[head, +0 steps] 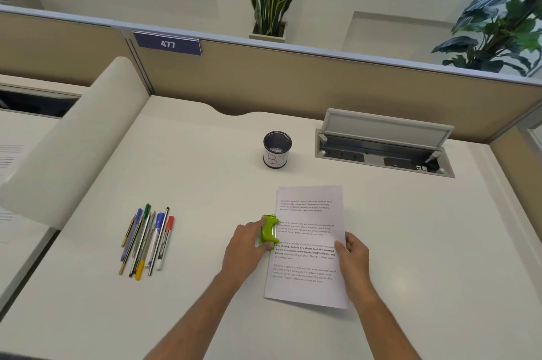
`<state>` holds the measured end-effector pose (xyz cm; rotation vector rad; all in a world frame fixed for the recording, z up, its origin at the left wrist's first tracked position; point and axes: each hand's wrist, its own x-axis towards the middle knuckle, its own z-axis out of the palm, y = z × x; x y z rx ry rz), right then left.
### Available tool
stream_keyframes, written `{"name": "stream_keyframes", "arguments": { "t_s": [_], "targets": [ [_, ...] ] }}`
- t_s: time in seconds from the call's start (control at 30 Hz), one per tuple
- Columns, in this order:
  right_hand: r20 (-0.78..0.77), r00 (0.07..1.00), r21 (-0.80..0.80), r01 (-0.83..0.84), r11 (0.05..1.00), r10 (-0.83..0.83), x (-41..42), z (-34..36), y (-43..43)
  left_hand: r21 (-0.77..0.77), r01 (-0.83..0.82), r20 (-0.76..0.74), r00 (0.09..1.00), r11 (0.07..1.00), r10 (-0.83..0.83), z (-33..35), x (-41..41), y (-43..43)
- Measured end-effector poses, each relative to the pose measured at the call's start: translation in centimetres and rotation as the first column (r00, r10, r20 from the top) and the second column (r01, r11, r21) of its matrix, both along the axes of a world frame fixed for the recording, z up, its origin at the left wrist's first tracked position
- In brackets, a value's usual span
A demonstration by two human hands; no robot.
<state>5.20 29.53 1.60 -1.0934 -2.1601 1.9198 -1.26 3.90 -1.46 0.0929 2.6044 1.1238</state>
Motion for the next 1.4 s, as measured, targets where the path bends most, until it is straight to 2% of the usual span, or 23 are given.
{"name": "stream_keyframes", "arguments": {
  "t_s": [0.2,0.47,0.67,0.8,0.97,1.4],
  "targets": [
    [0.013,1.000,-0.074,-0.020,0.997,0.021,-0.9,-0.7,-0.2,-0.014,-0.001,-0.028,1.000,1.000,0.000,-0.3,-0.1,-0.3],
    [0.034,0.999,-0.088,-0.028,0.996,0.031,-1.5,-1.4,-0.1,0.007,-0.019,-0.008,1.000,1.000,0.019,-0.5,-0.5,-0.6],
    [0.036,0.999,0.007,-0.016,1.000,0.015,-1.8,-2.1,-0.4,0.063,-0.089,-0.024,0.996,0.994,0.090,-0.9,-0.7,-0.5],
    [0.028,1.000,0.079,0.000,0.997,-0.003,-1.7,-1.9,-0.8,0.154,-0.174,-0.007,0.984,0.973,0.177,-1.3,-0.8,-0.4],
    [0.003,1.000,0.063,0.030,0.998,-0.031,-1.6,-2.1,-1.0,0.324,-0.397,0.229,0.914,0.859,0.336,-0.6,-2.0,-0.1],
    [-0.048,0.996,0.033,0.077,0.996,-0.075,-1.3,-3.0,-1.2,0.257,-0.425,0.287,0.891,0.868,0.352,0.3,-3.0,-0.1]
  ]
}}
